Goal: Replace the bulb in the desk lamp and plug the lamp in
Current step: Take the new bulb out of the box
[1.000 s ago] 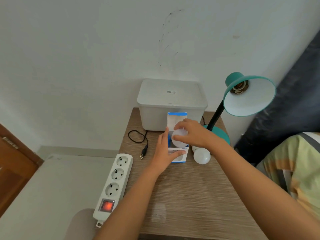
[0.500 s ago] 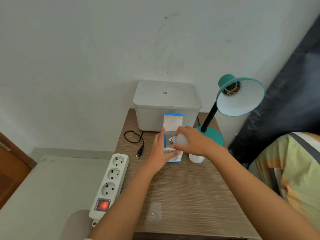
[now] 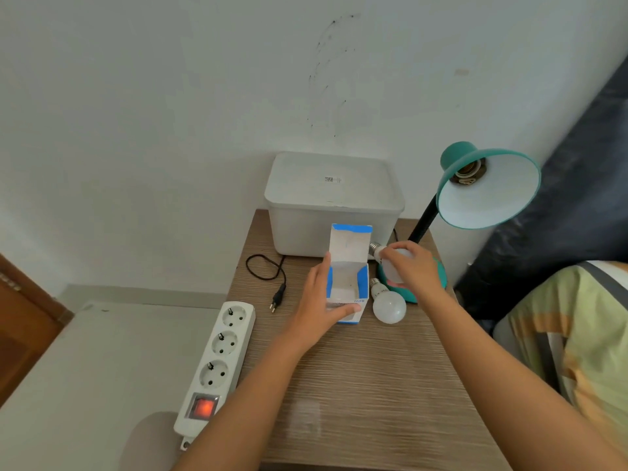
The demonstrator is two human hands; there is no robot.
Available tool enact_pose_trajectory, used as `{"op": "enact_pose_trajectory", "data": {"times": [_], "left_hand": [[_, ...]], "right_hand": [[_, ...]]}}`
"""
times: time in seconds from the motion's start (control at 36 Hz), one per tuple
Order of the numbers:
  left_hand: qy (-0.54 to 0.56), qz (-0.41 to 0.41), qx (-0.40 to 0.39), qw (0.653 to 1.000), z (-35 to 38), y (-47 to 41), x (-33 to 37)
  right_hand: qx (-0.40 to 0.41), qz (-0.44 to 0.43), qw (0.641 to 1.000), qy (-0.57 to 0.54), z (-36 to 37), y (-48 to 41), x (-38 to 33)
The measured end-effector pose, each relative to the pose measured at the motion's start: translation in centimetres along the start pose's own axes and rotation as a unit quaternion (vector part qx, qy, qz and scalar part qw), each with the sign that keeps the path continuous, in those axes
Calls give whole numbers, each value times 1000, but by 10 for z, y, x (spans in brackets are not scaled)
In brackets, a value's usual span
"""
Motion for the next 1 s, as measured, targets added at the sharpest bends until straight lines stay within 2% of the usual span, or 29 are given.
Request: {"op": "enact_pose_trajectory", "data": {"times": [0.08, 0.19, 0.36, 0.47, 0.64, 1.0], "left_hand": [[2, 3, -4, 1000, 0, 3, 0], [17, -7, 6, 1000, -1, 3, -1], [26, -28, -2, 999, -1, -1, -1], [16, -26, 13, 999, 0, 0, 3], [-34, -20, 13, 999, 3, 2, 7], [-128, -17, -17, 992, 3, 5, 16]], "right_hand": [[-27, 32, 999, -2, 10, -4, 1], [-38, 23, 999, -7, 16, -2, 0], [-6, -105, 991, 85, 13, 11, 3], [41, -186, 972, 140, 14, 26, 5], [48, -261, 947, 178, 22, 44, 5], [58, -269, 943, 185, 25, 44, 5]]}}
Point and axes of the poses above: each hand's wrist, its own y-axis away from the middle knuckle, its own z-axis out of the palm, x = y × z, the point moved 4 cm from there along -y, towards the middle knuckle, and after that the axes turned 5 degrees about y, right-handed, at the moved point
